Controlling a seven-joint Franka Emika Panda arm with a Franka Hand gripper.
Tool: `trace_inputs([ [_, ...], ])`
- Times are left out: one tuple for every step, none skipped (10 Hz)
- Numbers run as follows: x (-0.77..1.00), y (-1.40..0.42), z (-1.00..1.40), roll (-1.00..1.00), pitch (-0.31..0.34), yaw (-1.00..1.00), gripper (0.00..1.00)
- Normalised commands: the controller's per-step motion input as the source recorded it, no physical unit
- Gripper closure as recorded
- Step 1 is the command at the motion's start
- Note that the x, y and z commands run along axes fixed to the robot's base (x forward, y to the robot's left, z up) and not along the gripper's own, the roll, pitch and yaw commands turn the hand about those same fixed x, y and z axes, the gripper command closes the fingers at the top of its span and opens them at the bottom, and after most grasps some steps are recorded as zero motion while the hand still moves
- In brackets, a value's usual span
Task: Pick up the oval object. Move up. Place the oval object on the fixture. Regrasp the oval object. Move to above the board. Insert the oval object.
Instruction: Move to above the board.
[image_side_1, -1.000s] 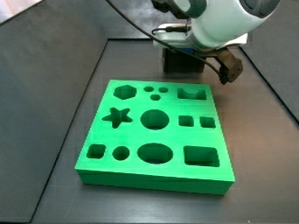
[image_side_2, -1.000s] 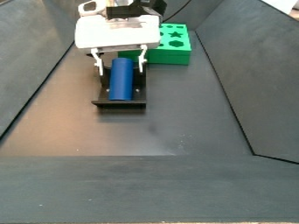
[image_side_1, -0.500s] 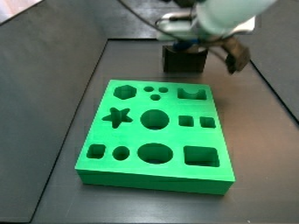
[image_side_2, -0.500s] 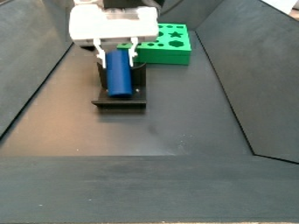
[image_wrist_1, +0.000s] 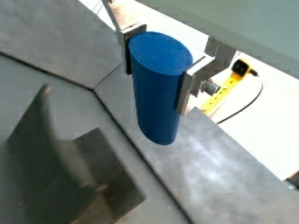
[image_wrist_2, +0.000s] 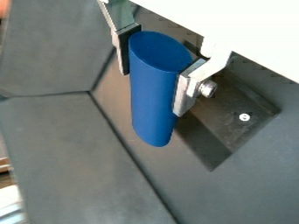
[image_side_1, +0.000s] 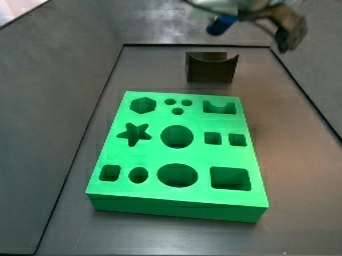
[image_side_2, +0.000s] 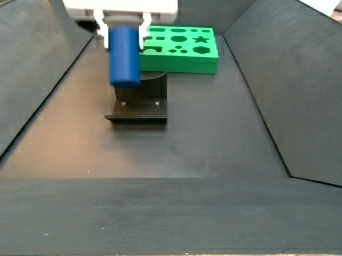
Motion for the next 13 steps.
trace_inputs([
  [0.04,0.04,1.00,-0.08,-0.106,-0.19,1.00],
  [0.03,0.04,1.00,-0.10,-0.049,-0.19,1.00],
  [0.02,0.04,1.00,-0.11,-0.008,-0.18,1.00],
  [0.01,0.04,1.00,-0.11,0.027,-0.16,1.00],
  [0.00,0.04,1.00,-0.11,0.053,-0.13,1.00],
  [-0.01,0.04,1.00,-0.11,0.081,-0.10,1.00],
  [-0.02,0.04,1.00,-0.10,0.096,-0.07,1.00],
  [-0.03,0.03,1.00,-0.09,0.110,-0.04,1.00],
  [-0.03,0.03,1.00,-0.07,0.120,-0.02,1.00],
  [-0.03,0.02,0.84,-0.06,0.131,0.01,1.00],
  [-0.01,0.01,0.66,-0.05,0.139,0.04,1.00],
  [0.00,0.00,0.48,-0.05,0.146,0.05,1.00],
  [0.01,0.00,0.31,-0.05,0.150,0.07,1.00],
])
